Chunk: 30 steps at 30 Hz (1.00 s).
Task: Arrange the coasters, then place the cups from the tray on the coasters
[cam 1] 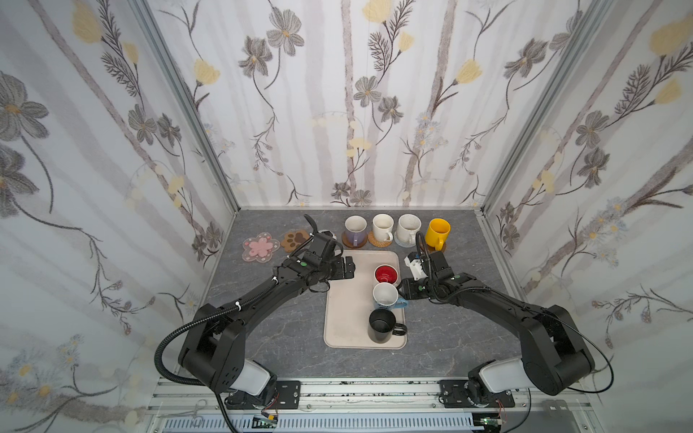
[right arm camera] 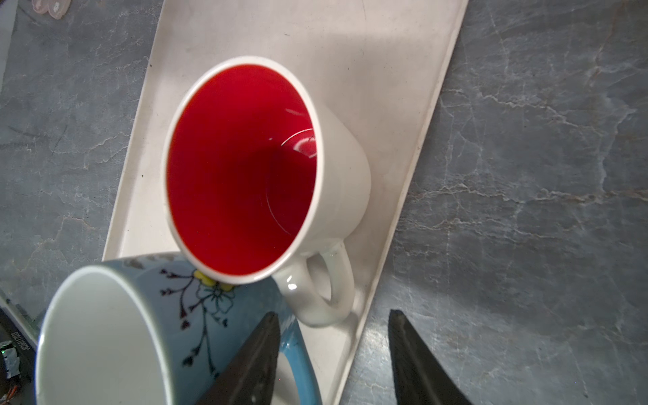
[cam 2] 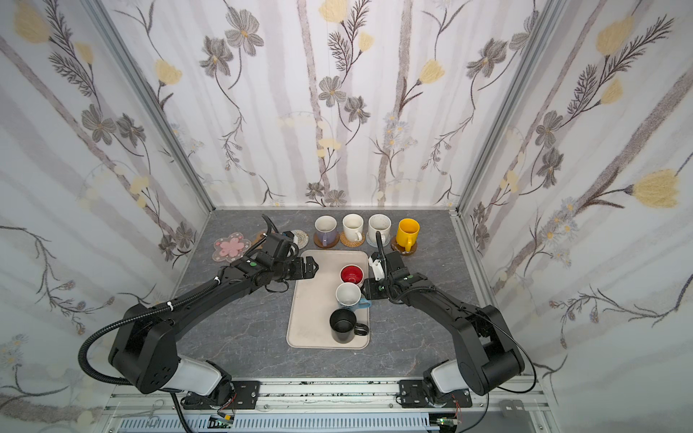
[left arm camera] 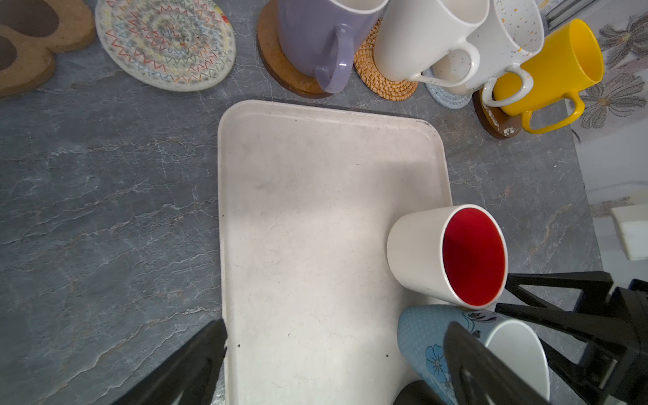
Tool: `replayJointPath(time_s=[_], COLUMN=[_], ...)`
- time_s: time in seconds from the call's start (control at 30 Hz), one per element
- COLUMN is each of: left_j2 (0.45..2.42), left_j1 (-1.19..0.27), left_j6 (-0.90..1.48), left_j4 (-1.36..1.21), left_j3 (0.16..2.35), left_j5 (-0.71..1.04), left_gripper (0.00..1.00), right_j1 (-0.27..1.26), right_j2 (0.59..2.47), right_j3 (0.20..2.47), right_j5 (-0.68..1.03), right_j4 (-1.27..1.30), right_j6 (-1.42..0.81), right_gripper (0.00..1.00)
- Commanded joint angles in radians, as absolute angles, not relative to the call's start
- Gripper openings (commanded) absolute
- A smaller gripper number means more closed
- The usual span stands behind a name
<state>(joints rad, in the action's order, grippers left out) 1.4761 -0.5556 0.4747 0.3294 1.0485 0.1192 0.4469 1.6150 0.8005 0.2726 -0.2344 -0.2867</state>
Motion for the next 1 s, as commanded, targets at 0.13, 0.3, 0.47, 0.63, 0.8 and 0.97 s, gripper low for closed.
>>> replayJointPath(time_s=[0.13, 0.3, 0.47, 0.63, 0.8, 0.97], left_j2=[1.463, 1.451, 1.448, 1.440, 1.433, 1.427], left_j1=[-0.546, -0.538, -0.533, -0.529, -0.528, -0.525], left_j6=[0.473, 0.472, 0.472, 0.467, 0.465, 0.463], left_j4=[0.301, 0.301, 0.301, 0.302, 0.302, 0.304], left_j3=[1.039, 1.035, 1.034, 1.031, 1.029, 1.028], left_j5=[0.135, 0.135, 0.140, 0.141, 0.140, 0.139], left_gripper=[1.00, 1.00, 1.00, 1.00, 1.00, 1.00], right_j1=[0.479, 0.498, 0.518, 0.536, 0.551, 0.570], right_j2=[1.703, 1.756, 1.806, 1.855, 1.895, 1.933], right_j3=[0.880, 0.946, 1.009, 1.061, 1.116, 1.170], right_j5=[0.239, 0.233, 0.233, 0.238, 0.251, 0.261], right_j4=[-0.261, -0.278, -0.293, -0.298, -0.302, -0.313], right_j6=[-0.264, -0.259, -0.258, -0.259, -0.262, -0.263], right_gripper=[0.49, 0.45, 0.44, 0.43, 0.42, 0.42])
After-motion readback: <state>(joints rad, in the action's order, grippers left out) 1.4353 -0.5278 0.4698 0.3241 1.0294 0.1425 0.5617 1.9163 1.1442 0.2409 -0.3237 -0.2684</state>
